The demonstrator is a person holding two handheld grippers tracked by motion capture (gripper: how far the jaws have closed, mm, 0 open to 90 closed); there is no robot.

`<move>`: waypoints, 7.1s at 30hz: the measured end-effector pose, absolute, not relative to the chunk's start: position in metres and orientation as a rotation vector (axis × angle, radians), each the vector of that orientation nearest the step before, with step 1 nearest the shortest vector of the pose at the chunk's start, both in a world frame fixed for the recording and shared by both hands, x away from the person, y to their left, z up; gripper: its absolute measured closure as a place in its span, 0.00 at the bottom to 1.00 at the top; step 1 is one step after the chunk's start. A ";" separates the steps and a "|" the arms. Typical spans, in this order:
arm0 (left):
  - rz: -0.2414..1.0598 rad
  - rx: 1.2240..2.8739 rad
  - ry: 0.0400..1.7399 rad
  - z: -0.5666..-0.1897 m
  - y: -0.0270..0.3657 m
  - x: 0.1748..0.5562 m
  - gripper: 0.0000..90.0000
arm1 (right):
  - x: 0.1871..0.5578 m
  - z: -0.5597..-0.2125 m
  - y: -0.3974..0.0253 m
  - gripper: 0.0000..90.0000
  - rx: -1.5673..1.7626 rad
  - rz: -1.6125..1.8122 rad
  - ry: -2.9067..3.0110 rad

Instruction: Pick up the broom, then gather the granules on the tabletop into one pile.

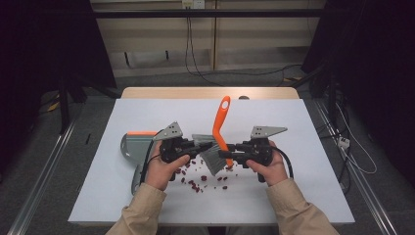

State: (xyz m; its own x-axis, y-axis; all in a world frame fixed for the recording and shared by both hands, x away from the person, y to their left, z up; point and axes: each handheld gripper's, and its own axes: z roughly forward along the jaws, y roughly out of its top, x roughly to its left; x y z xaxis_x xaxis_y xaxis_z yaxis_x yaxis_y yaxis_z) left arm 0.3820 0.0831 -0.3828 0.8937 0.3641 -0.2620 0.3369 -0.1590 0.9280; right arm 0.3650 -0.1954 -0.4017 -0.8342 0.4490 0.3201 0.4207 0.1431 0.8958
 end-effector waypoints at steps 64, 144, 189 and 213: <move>0.281 1.804 0.665 -0.382 0.163 0.374 0.11 | 0.385 -0.392 -0.248 0.78 1.218 0.928 2.246; 0.343 1.819 0.719 -0.396 0.194 0.368 0.06 | 0.372 -0.428 -0.147 0.79 1.192 1.058 2.152; 0.354 1.812 0.730 -0.396 0.199 0.368 0.06 | 0.358 -0.428 -0.131 0.79 1.144 1.095 2.184; 0.355 1.816 0.724 -0.395 0.200 0.367 0.06 | 0.345 -0.426 -0.114 0.79 1.079 1.123 2.228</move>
